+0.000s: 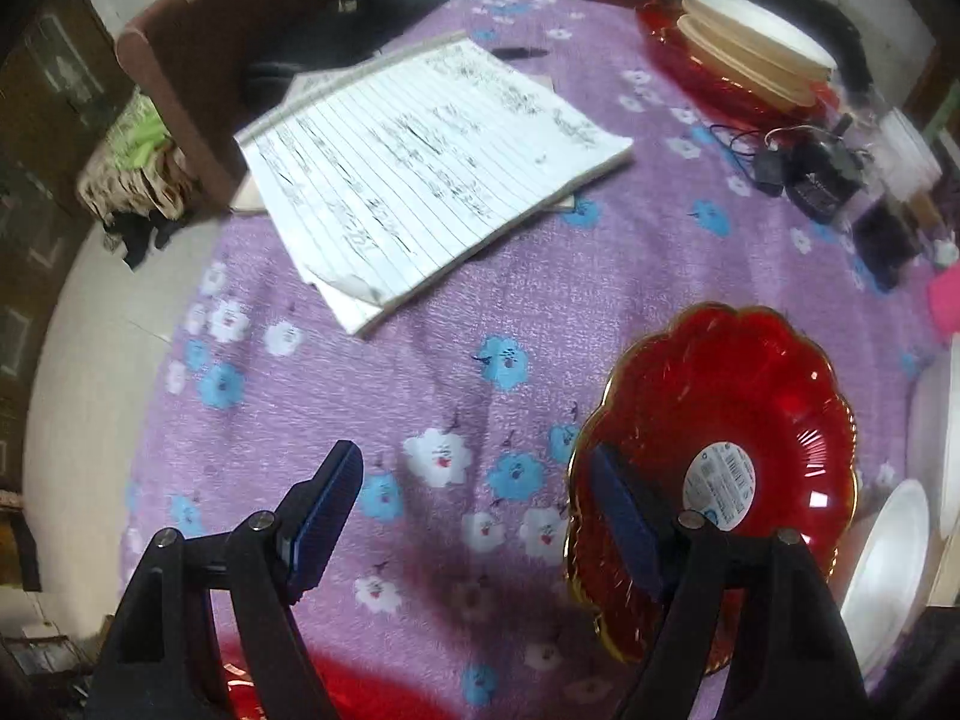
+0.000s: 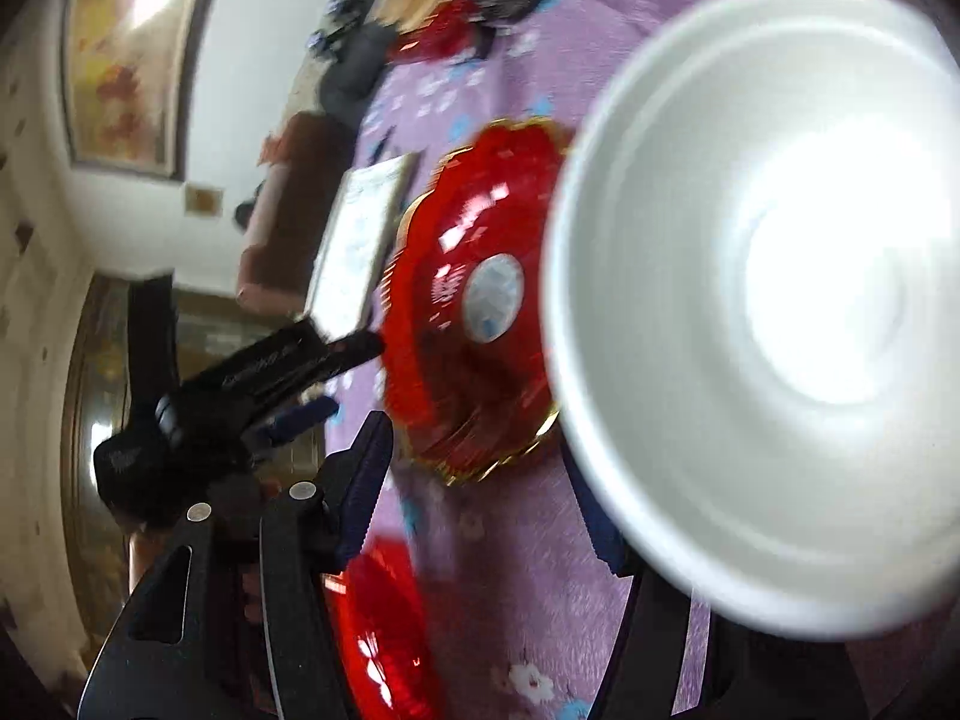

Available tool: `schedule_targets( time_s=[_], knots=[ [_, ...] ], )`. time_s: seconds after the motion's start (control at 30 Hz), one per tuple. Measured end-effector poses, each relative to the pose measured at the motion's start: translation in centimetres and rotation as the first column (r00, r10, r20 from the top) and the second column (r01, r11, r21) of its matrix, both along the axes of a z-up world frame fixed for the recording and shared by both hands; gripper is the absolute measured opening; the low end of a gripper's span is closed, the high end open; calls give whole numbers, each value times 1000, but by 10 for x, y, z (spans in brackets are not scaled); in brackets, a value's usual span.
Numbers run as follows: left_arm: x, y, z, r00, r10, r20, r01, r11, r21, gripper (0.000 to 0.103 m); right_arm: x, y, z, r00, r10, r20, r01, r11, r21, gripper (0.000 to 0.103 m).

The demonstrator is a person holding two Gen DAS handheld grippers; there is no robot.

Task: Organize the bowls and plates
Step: 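Open the left gripper and move it to the smaller red sticker plate, then grasp the smaller red plate with the left gripper and set it onto the large plate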

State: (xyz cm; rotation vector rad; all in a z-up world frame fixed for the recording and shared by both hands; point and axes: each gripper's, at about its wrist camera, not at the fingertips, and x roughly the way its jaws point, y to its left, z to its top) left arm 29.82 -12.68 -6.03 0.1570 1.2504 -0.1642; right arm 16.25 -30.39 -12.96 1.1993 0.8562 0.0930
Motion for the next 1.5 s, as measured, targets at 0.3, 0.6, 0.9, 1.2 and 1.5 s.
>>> schedule_targets(
  time_s=[0.3,0.6,0.9,1.2,1.5],
  knots=[
    [-5,-19,-20,997,-62,-52,61,998,-22,70,1,-3,2,999,-48,14,48,999,9,58],
    [-23,-24,-13,995,-94,-12,94,995,-39,24,0,-12,-9,998,-67,-11,67,997,-36,15],
    [-36,10,4,998,-69,-7,68,995,-67,20,1,2,0,1000,-13,1,13,994,-113,15],
    [-77,61,55,994,-60,92,68,994,-86,20,-26,37,45,988,90,128,-64,980,-191,15],
    [-144,142,59,992,-3,126,9,999,-40,21,-68,116,64,935,313,168,-251,916,-312,15]
  ],
)
